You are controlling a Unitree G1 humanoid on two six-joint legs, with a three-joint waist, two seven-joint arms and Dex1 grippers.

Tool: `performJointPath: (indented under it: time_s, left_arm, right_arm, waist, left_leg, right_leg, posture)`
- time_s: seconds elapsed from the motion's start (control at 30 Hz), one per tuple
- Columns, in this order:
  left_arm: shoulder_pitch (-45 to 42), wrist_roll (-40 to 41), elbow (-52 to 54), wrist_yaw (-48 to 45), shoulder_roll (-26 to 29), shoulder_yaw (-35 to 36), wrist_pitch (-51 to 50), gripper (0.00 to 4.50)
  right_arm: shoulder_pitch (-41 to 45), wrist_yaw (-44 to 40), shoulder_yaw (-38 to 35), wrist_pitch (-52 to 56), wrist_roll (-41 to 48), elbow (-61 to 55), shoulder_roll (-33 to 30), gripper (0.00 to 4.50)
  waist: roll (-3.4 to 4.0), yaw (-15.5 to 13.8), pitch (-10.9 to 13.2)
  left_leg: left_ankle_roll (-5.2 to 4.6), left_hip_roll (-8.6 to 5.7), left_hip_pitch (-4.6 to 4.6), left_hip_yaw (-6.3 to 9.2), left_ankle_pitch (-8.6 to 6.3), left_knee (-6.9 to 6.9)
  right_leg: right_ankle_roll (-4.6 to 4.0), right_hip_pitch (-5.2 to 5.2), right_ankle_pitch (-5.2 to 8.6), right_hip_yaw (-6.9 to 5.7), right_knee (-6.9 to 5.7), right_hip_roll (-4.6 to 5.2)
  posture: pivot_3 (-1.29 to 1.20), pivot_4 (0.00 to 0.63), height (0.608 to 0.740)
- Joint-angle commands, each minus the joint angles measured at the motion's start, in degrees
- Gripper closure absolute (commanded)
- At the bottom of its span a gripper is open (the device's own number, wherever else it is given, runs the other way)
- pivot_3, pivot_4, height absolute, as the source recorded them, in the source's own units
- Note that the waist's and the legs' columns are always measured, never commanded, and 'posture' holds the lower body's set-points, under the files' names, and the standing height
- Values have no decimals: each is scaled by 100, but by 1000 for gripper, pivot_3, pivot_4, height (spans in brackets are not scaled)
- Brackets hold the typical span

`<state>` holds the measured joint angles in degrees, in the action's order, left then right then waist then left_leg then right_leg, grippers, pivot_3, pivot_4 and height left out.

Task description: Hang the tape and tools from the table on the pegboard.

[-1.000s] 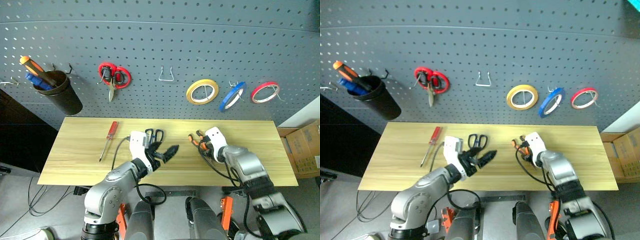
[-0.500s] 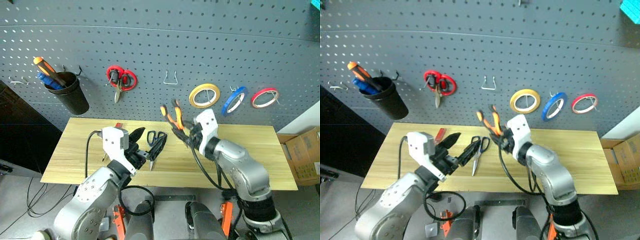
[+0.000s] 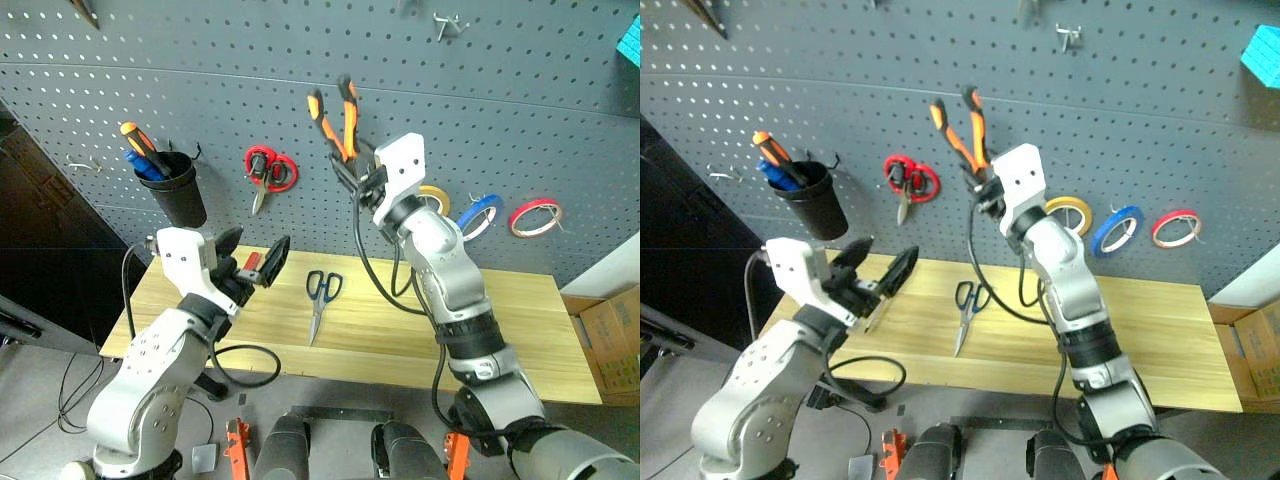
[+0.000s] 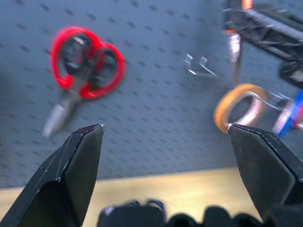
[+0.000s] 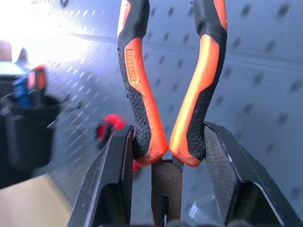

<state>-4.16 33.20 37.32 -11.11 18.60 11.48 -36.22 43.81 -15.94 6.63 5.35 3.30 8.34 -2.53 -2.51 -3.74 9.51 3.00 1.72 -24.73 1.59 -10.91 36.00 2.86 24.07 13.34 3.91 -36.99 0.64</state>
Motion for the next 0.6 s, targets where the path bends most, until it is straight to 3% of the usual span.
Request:
performJointPath:
  time_s: [0.03, 0.13, 0.27, 0.6]
  left_arm:
    - [-278, -157, -165, -117, -87, -220, 334, 0]
    - [-534, -324, -409, -133, -294, -583, 472, 0]
    - [-528, -443, -476, -128, -443, -816, 538, 0]
    - [-429, -411, -317, -141, -461, -906, 447, 0]
  right_arm:
    - [450, 462, -341, -1001, -143, 709, 62, 2754]
    - [927, 1170, -563, -1754, -356, 1916, 152, 2754]
    - [1149, 1473, -634, -2306, -415, 2905, 305, 2754]
    - [1023, 1698, -556, -2830, -470, 3684, 695, 2754]
  waist:
    - [-8, -22, -31]
    - [-8, -58, -41]
    - [-7, -71, -80]
    - [-1, -84, -89]
  left_leg:
    - [1, 0, 0, 0, 0, -2]
    - [4, 1, 0, -2, 2, -4]
    - [9, 4, 0, -1, 5, -10]
    - [10, 8, 6, 3, 14, -13]
  right_leg:
    - [0, 0, -1, 0, 1, 0]
    - [-2, 3, -2, 1, -5, 0]
    - [-6, 4, -5, 3, -7, -3]
    - [-9, 3, -7, 3, -19, -9]
  posture:
    - [265, 45, 740]
    - [268, 47, 740]
    - [287, 53, 740]
    - [309, 61, 740]
